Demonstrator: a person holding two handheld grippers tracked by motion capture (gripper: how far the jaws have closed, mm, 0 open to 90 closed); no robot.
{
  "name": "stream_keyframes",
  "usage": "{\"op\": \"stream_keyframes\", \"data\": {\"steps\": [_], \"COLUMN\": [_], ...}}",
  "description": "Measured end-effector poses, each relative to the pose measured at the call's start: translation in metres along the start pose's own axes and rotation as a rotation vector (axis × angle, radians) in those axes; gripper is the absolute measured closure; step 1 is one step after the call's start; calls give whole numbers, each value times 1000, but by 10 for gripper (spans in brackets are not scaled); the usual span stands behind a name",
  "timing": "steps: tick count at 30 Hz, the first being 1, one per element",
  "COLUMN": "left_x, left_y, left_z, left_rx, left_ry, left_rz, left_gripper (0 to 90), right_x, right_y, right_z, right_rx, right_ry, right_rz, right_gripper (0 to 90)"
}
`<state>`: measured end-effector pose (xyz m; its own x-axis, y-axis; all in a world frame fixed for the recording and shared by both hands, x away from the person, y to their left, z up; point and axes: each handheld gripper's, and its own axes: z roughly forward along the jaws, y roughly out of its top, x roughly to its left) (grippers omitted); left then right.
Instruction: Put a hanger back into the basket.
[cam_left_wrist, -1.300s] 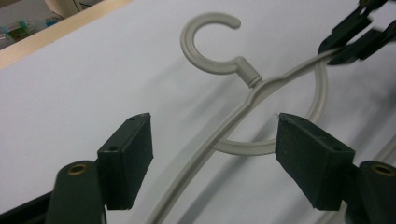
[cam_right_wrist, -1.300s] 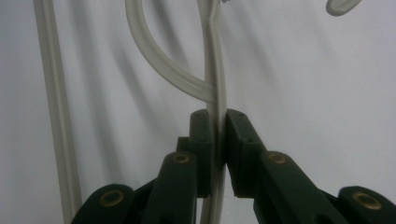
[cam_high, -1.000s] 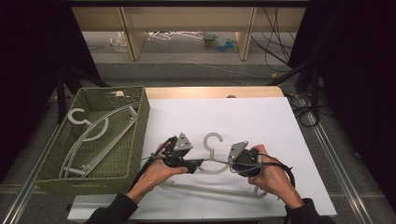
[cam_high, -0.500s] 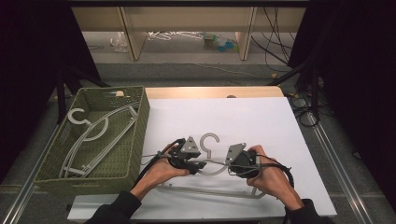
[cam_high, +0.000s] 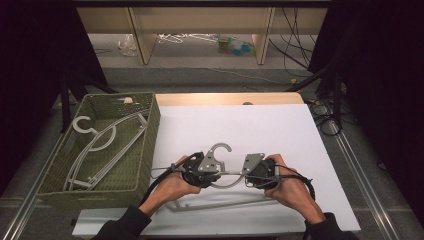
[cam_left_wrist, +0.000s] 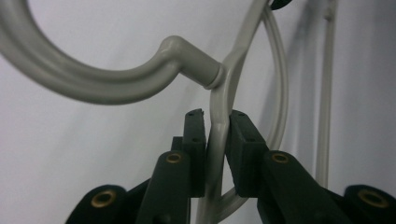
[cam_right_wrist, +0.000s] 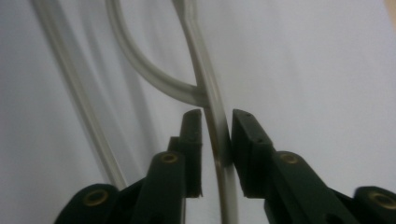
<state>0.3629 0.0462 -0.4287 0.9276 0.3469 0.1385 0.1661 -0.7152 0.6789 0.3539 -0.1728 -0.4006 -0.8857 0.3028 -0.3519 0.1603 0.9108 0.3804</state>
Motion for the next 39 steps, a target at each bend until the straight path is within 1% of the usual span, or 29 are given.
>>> {"op": "stream_keyframes", "data": {"steps": [1,3,4,5,6,7,8,9,11,12,13,14,15,16,17,18,20,22,23,25,27,29,30,32,33,34,35,36,39], "left_x": [-2,-2,-2,-1,1,3,5,5,12,12,13,17,18,18,21,24,26,31,31,36,38,40,42,44,44,44,46,47,50], "left_y": [1,1,1,1,0,0,-2,-2,-3,-3,-4,-6,-6,-6,-7,-8,-8,-9,-9,-9,-9,-6,-3,-1,-1,1,2,5,7], "left_z": [-1,-2,-3,-4,-5,-4,-6,-6,-11,-11,-15,-18,-20,-20,-23,-27,-29,-36,-36,-45,-50,-56,-62,-67,-67,-71,-75,-81,-87], "left_rx": [-3,8,-11,-12,-6,-31,-28,-28,-42,-42,-48,-54,-63,-63,-70,-75,-76,-92,-92,-116,-125,-143,-168,-189,-189,-209,-213,-233,-256], "left_ry": [-13,-22,-11,-22,-24,-45,-24,-24,-15,-15,2,4,11,11,18,26,28,42,42,56,62,75,83,85,85,87,86,97,90], "left_rz": [-5,-1,-38,-61,-56,-84,-109,-109,-137,-137,-175,-188,-207,-207,-217,-236,-236,-274,-274,-304,-303,-321,-336,-349,-349,-368,-366,-380,-398], "left_gripper": [807,819,819,819,819,819,819,819,819,819,819,819,819,819,819,819,819,819,819,819,819,819,819,819,819,819,819,819,819], "right_x": [0,-2,-4,-3,-5,-6,-8,-8,-9,-9,-9,-9,-9,-9,-9,-7,-4,0,0,6,8,13,16,18,19,21,21,25,28], "right_y": [0,-1,-2,-2,-2,-1,-1,-1,-1,-1,-1,-2,-2,-2,-2,-3,-3,-5,-5,-9,-11,-17,-21,-25,-26,-28,-28,-31,-32], "right_z": [0,-1,-1,-2,-4,-5,-7,-8,-11,-11,-11,-13,-14,-14,-15,-20,-23,-26,-26,-27,-26,-25,-23,-20,-19,-15,-15,-11,-8], "right_rx": [-2,-7,-24,-54,-85,-106,-132,-151,-176,-176,-193,-218,-224,-224,-242,-287,-301,-326,-326,-337,-337,-345,-348,-344,-340,-342,-342,-328,-319], "right_ry": [-4,-23,-30,-18,-18,-20,-44,-48,-42,-42,-44,-63,-67,-67,-73,-70,-63,-72,-72,-52,-48,-26,-10,-5,2,4,4,25,35], "right_rz": [1,32,62,114,144,172,200,221,254,254,263,292,295,295,308,327,339,340,340,359,368,384,400,417,420,427,427,434,432], "right_gripper": [709,634,592,556,523,488,458,442,416,416,411,392,390,390,387,367,358,351,351,346,344,341,333,332,331,328,328,322,321]}}
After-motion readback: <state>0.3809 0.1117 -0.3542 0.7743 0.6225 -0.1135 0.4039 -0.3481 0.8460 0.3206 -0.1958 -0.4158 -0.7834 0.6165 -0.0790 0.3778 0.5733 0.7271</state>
